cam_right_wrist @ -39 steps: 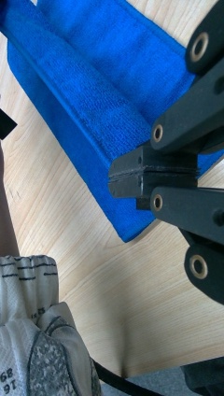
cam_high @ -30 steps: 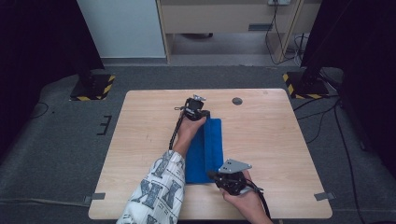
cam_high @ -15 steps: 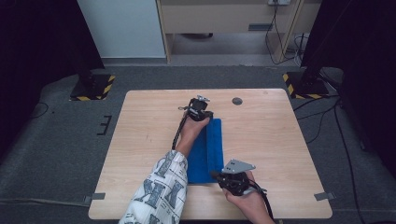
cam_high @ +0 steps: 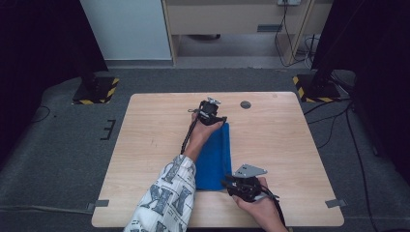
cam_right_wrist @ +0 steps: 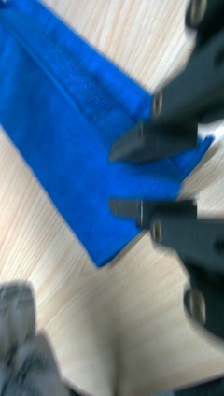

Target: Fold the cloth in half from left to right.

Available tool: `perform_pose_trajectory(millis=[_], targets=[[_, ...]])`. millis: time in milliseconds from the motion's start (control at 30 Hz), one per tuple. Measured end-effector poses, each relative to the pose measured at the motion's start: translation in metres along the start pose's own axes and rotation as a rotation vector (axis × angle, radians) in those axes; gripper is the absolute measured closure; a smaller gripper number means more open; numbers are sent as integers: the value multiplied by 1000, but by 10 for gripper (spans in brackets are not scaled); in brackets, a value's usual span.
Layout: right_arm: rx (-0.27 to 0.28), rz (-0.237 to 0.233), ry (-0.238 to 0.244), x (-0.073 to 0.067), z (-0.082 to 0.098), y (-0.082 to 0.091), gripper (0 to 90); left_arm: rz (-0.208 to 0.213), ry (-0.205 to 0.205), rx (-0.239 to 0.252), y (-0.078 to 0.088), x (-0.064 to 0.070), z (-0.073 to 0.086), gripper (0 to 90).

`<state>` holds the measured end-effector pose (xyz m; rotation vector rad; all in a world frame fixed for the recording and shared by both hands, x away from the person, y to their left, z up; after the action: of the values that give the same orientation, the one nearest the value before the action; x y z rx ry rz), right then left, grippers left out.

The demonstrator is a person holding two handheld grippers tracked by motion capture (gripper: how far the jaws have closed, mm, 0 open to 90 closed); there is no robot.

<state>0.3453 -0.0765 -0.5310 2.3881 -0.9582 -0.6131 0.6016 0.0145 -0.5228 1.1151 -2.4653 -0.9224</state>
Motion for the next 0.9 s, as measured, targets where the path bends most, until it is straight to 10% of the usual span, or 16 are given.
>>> perform_pose_trajectory(millis=[433, 900], targets=[[6, 85, 5, 13, 2, -6, 177, 19, -37, 40, 36, -1, 3, 234], [37, 111, -27, 36, -9, -13, 79, 34, -59, 40, 63, -5, 23, 127]])
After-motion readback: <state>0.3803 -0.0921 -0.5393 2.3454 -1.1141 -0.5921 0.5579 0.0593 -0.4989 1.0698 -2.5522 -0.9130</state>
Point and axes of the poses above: each handheld gripper's, and its own axes: y roughly backward along the jaws, z roughly out of its underside, x roughly to its right, the point moved 6 cm from there along -y, roughly forward along the jaws, and after that the axes turned 7 degrees about -y, right-handed, at the moved point
